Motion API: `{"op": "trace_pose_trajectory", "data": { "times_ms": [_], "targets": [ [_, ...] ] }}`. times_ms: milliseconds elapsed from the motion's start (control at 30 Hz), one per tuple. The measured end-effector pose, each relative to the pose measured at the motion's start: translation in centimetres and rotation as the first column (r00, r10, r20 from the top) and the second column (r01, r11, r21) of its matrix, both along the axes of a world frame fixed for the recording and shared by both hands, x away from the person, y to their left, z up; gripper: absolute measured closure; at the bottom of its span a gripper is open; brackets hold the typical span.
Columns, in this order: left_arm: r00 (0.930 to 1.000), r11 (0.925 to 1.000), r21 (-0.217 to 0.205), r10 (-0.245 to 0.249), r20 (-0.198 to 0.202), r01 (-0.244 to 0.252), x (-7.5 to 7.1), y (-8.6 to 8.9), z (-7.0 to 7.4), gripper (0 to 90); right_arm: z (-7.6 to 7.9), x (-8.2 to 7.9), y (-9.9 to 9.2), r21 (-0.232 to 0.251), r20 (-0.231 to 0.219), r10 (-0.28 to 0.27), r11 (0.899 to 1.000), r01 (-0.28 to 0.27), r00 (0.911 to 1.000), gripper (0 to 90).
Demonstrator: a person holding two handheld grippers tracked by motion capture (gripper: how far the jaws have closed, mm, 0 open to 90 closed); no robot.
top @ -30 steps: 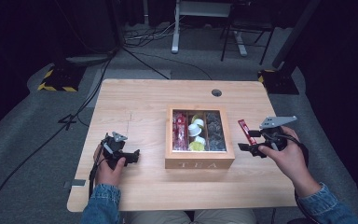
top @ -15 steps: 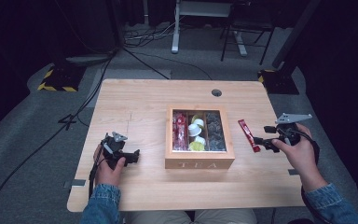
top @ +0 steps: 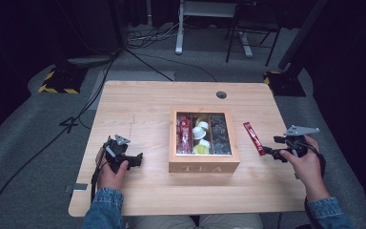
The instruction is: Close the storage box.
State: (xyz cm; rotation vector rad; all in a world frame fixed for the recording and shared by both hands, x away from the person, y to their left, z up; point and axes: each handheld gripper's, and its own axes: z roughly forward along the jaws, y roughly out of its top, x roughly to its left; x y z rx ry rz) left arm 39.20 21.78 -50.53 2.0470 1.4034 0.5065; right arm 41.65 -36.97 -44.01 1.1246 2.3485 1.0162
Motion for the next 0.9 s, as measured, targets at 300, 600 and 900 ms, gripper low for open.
{"op": "trace_pose_trajectory", "data": {
  "times_ms": [300, 600, 900],
  "targets": [
    [1.0, 1.0, 0.0, 0.0, 0.0, 0.0, 0.0, 0.0, 0.0, 0.1, -1.9, 0.0, 0.2, -0.011, -0.016, -0.011, 1.0, 0.011, 0.9998, 26.0],
    [1.0, 1.0, 0.0, 0.0, 0.0, 0.0, 0.0, 0.0, 0.0, 0.1, -4.3, -0.3, 0.1, -0.006, -0.057, -0.019, 1.0, 0.018, 0.9982, 25.3],
    [1.0, 1.0, -0.001, 0.0, 0.001, 0.0, 0.0, 0.0, 0.0, 0.1, -5.6, -0.5, -0.1, -0.025, -0.041, -0.016, 1.0, 0.015, 0.999, 22.7]
  ]
}}
